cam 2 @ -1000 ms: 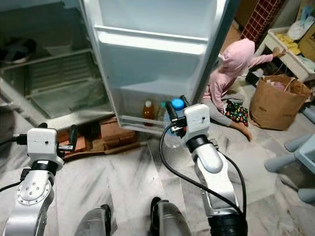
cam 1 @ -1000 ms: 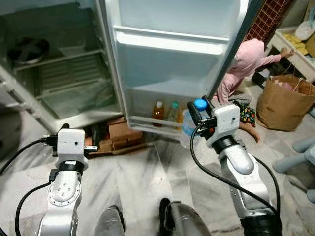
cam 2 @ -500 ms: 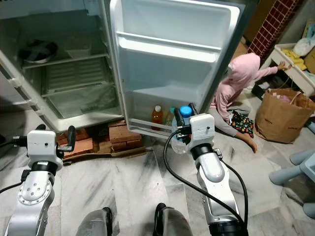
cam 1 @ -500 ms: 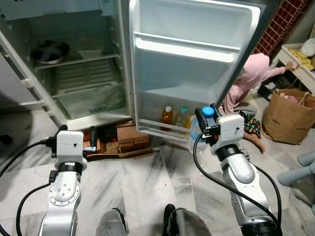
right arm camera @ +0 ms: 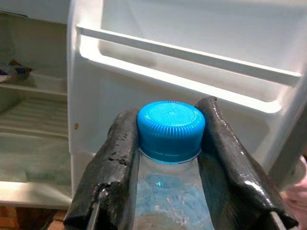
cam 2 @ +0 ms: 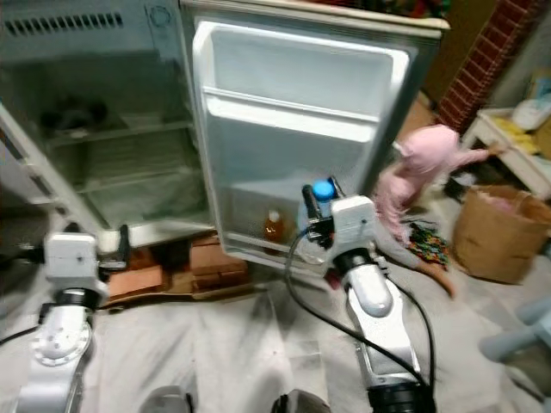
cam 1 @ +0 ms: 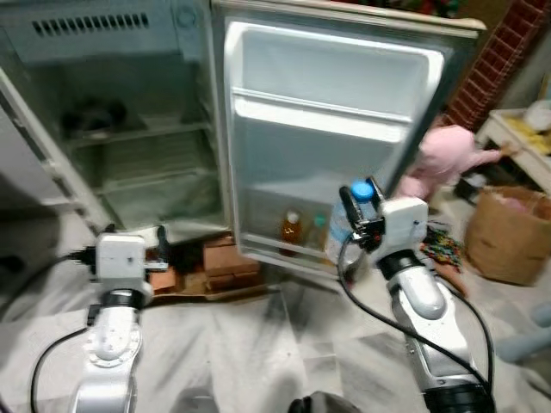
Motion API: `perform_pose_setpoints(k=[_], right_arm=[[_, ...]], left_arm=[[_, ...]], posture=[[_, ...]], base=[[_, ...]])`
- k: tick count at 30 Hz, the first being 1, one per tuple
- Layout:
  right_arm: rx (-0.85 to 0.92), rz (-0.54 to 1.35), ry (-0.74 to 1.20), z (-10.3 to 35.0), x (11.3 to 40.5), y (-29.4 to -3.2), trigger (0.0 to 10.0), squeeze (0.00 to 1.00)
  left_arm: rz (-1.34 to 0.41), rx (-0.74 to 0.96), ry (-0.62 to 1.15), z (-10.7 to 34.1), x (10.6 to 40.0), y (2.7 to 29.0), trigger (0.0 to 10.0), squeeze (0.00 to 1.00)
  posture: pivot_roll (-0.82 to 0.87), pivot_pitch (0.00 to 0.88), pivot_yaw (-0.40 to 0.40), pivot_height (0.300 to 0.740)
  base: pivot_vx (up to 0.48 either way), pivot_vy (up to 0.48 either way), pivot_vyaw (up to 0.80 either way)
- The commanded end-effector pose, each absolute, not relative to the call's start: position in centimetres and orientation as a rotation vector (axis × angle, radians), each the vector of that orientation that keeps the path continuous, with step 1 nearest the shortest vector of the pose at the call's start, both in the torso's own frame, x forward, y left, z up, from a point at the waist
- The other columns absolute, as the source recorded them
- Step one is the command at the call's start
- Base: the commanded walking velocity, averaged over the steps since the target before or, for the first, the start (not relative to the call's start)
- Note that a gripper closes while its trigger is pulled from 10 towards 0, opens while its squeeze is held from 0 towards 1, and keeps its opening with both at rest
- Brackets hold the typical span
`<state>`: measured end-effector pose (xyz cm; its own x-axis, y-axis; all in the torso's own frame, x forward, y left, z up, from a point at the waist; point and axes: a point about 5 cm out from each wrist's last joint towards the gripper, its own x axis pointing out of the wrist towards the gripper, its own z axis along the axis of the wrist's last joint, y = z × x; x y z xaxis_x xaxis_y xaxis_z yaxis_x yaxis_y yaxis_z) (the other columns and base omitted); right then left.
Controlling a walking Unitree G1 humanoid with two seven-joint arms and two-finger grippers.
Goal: Restocking fridge
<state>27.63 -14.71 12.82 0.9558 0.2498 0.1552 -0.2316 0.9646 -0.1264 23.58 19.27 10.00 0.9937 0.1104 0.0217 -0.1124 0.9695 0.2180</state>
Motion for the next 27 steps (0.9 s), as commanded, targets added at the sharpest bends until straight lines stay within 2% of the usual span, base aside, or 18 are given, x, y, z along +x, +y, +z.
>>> perform_pose_setpoints(k=[1, 7, 13, 27], right_arm=[[-0.091, 0.268, -0.214, 13.65, 27.81, -14.21, 10.0, 0.00], [-0.098, 0.283, -0.214, 13.61, 27.86, -14.15, 10.0, 0.00], [-0.103, 0.296, -0.213, 13.57, 27.89, -14.09, 10.0, 0.00], [-0.107, 0.346, -0.213, 13.63, 28.12, -13.58, 10.0, 0.00]], left_arm=[[0.124, 0.228, -0.009, 10.11, 23.50, 19.91, 10.0, 0.00], [0.117, 0.223, -0.009, 10.09, 23.57, 19.83, 10.0, 0.00], [0.118, 0.215, -0.006, 10.04, 23.67, 19.71, 10.0, 0.00], [0.104, 0.240, -0.016, 10.17, 23.54, 19.26, 10.0, 0.00]], posture=[[0.12, 0.068, -0.056, 0.740], [0.12, 0.071, -0.054, 0.740], [0.12, 0.073, -0.054, 0.740], [0.12, 0.082, -0.056, 0.740]], base=[[0.349, 0.304, 0.00], [0.305, 0.366, 0.00], [0.000, 0.438, 0.00], [0.000, 0.000, 0.00]])
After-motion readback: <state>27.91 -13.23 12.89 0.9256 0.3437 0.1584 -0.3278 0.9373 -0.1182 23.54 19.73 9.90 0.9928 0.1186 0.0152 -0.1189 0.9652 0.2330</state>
